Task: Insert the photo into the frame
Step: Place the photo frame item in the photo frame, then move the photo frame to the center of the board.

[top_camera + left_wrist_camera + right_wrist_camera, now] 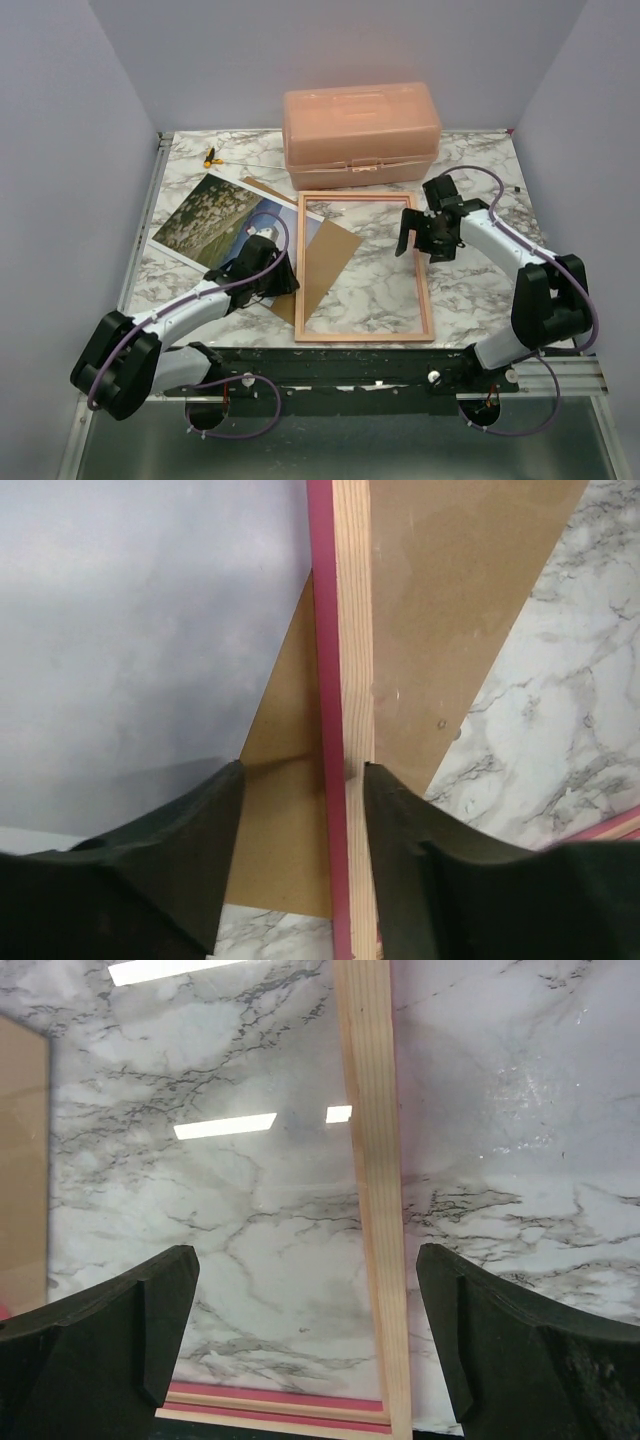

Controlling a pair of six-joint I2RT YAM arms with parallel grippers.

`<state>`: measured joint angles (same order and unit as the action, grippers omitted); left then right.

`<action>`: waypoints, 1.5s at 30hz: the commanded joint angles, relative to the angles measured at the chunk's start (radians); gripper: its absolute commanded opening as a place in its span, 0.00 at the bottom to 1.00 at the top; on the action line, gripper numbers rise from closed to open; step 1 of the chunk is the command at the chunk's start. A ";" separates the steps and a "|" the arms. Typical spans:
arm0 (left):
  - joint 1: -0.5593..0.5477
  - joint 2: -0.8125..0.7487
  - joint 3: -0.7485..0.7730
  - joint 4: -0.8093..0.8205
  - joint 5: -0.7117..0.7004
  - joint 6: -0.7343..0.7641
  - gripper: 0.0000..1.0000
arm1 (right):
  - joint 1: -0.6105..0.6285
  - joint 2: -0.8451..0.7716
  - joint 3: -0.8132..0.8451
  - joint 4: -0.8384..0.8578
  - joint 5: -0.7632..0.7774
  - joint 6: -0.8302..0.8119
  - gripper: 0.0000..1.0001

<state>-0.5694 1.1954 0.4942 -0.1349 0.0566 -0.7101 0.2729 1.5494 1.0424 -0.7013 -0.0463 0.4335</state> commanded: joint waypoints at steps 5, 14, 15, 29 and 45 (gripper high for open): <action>0.004 -0.133 -0.019 0.052 0.072 -0.002 0.63 | -0.002 -0.090 0.003 0.008 -0.058 0.026 1.00; -0.012 0.030 0.009 0.125 0.063 -0.047 0.55 | -0.002 -0.165 0.000 -0.038 -0.031 0.019 1.00; -0.015 0.049 0.007 0.130 0.063 -0.053 0.54 | -0.001 -0.179 0.002 -0.046 -0.028 0.019 1.00; -0.150 0.147 0.074 0.166 0.008 -0.080 0.18 | -0.002 -0.234 -0.005 -0.056 -0.071 0.015 1.00; -0.288 0.307 0.280 0.139 -0.005 -0.232 0.15 | -0.003 -0.241 -0.001 -0.055 -0.070 0.016 1.00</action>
<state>-0.8238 1.4670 0.6975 -0.0273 0.0547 -0.8394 0.2729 1.3273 1.0420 -0.7391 -0.1162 0.4480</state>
